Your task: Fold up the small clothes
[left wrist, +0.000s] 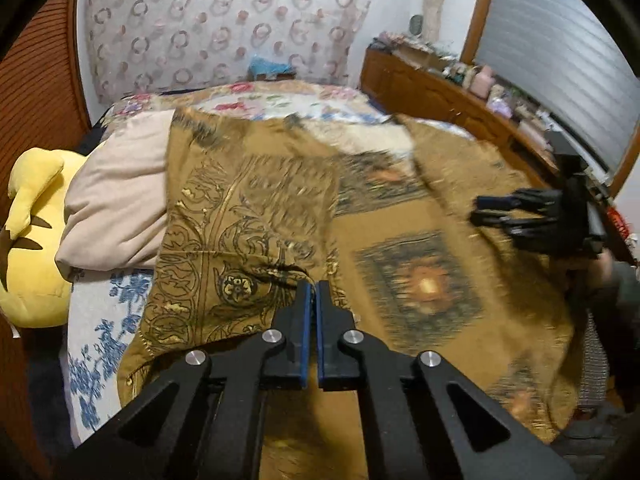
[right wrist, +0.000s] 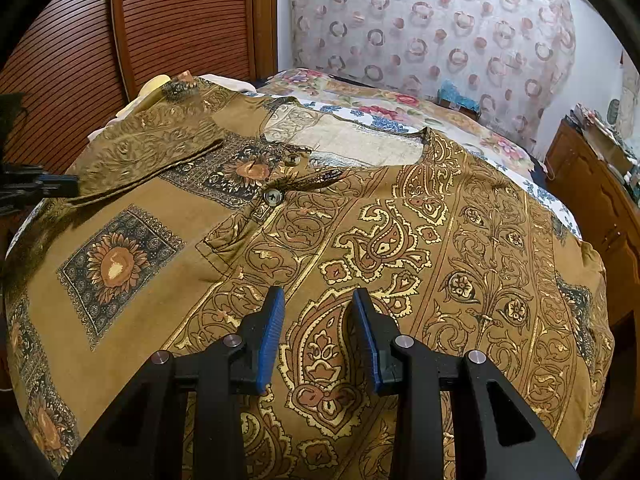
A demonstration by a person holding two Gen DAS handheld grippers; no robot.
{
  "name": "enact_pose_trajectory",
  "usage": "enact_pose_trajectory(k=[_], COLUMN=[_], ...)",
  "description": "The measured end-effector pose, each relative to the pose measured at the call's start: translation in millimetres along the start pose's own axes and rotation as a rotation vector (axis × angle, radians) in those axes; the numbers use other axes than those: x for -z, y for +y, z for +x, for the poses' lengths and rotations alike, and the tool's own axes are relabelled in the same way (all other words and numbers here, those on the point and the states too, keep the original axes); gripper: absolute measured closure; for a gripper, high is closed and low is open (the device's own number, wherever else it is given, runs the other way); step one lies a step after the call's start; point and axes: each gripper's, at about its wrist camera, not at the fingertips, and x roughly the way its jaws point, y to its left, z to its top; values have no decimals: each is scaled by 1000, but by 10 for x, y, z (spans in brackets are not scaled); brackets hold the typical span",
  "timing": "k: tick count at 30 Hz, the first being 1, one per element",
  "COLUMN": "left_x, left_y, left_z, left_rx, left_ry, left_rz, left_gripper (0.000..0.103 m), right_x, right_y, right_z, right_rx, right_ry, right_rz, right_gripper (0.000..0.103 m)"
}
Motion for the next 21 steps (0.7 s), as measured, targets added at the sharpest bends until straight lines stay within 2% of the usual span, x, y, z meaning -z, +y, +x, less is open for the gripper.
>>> enact_pose_trajectory(k=[3, 4, 5, 10, 21], left_x=[15, 22, 28, 26, -75], left_y=[-125, -153, -173, -112, -62], left_z=[-62, -55, -36, 50, 328], left_rx=[-13, -4, -5, -28, -79], left_ry=[-13, -8, 3, 25, 35], left_rz=[8, 9, 14, 1, -6], left_gripper=[100, 98, 91, 80, 80], right_x=[1, 2, 2, 2, 3], right_y=[3, 4, 3, 5, -59], right_z=[0, -1, -1, 0, -37], right_rx=[0, 0, 0, 0, 7], right_ry=[0, 0, 0, 0, -8], right_rz=[0, 0, 0, 0, 24], right_gripper=[67, 67, 67, 67, 67])
